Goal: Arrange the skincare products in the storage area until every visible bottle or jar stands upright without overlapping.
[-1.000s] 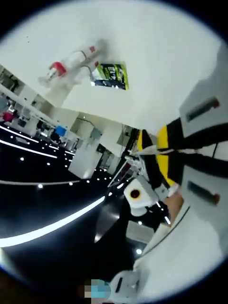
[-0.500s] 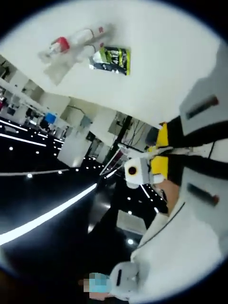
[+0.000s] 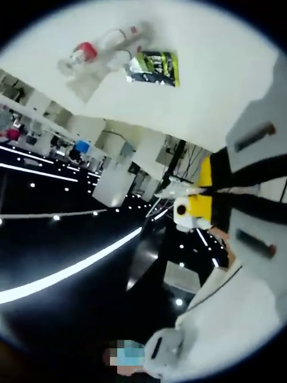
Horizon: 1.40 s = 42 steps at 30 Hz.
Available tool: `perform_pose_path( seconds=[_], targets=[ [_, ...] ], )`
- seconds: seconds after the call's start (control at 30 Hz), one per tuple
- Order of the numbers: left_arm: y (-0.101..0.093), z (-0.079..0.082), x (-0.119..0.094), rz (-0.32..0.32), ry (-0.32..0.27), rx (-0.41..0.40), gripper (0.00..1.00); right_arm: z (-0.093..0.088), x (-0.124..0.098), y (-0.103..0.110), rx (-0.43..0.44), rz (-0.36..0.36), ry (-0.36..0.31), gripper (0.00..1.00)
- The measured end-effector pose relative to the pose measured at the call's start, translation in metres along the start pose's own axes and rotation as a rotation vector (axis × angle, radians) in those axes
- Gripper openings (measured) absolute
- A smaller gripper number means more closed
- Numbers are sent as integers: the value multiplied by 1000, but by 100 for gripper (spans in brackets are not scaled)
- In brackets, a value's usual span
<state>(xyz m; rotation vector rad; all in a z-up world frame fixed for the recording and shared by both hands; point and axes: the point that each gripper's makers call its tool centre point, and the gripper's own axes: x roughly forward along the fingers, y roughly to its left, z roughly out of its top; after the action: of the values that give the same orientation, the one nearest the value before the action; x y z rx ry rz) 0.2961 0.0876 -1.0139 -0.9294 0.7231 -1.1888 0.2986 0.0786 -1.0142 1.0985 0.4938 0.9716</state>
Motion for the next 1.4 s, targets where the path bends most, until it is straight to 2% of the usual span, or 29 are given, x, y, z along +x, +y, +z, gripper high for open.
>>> perform_pose_path(
  seconds=[0.17, 0.23, 0.47, 0.53, 0.6, 0.63, 0.7, 0.77, 0.8, 0.87, 0.9, 0.97, 1.03, 1.13, 1.27, 1.3, 1.33, 1.4],
  targets=[
    [-1, -3, 1, 2, -1, 14, 0, 8, -4, -1, 6, -8, -41, 1],
    [2, -4, 1, 3, -15, -14, 0, 10, -5, -1, 24, -18, -56, 1],
    [-4, -4, -2, 3, -43, -19, 0, 17, -9, 2, 49, -1, -100, 1],
    [-4, -5, -1, 5, -44, -14, 0, 16, -7, 4, 16, 1, -84, 0],
    [-1, -5, -1, 27, -44, -37, 0, 15, -6, 0, 22, -23, -76, 0],
    [-2, -5, -1, 25, -48, -44, 0, 14, -5, 0, 35, -32, -72, 0],
    [-5, -5, -1, 14, -52, -61, 1, 14, -6, 3, 8, -38, -59, 0],
    [-7, -5, -2, 0, -60, -59, 6, 13, -8, 4, 0, -36, -48, 0],
    [-11, -1, 0, -17, -85, -78, 11, 5, -8, 4, -11, -43, 0, 0],
    [-13, 0, 2, -26, -79, -89, 15, -3, -8, 5, -37, -46, 40, 0],
    [-14, 0, 3, -30, -74, -79, 14, -6, -7, 7, -43, -40, 48, 0],
    [-7, -2, 4, 8, -39, -30, 2, -4, -7, 6, -41, -33, 38, 0],
    [-11, 0, 3, -13, -34, -79, 1, -4, -7, 8, -41, -28, 29, 0],
    [-13, 2, 1, -25, -42, -59, 0, -2, -6, 15, -55, -11, 3, 1],
    [-13, 5, 3, -21, -56, -64, 0, -11, -5, 11, -77, -30, 40, 8],
    [-14, 4, 5, -30, -38, -68, 0, -12, -5, 11, -80, -33, 39, 2],
    [-13, 3, 6, -24, -36, -59, 0, -11, -6, 16, -74, -1, 37, 1],
    [-17, 1, 7, -49, -12, -88, 1, -10, -6, 14, -88, -6, 26, 0]
  ],
)
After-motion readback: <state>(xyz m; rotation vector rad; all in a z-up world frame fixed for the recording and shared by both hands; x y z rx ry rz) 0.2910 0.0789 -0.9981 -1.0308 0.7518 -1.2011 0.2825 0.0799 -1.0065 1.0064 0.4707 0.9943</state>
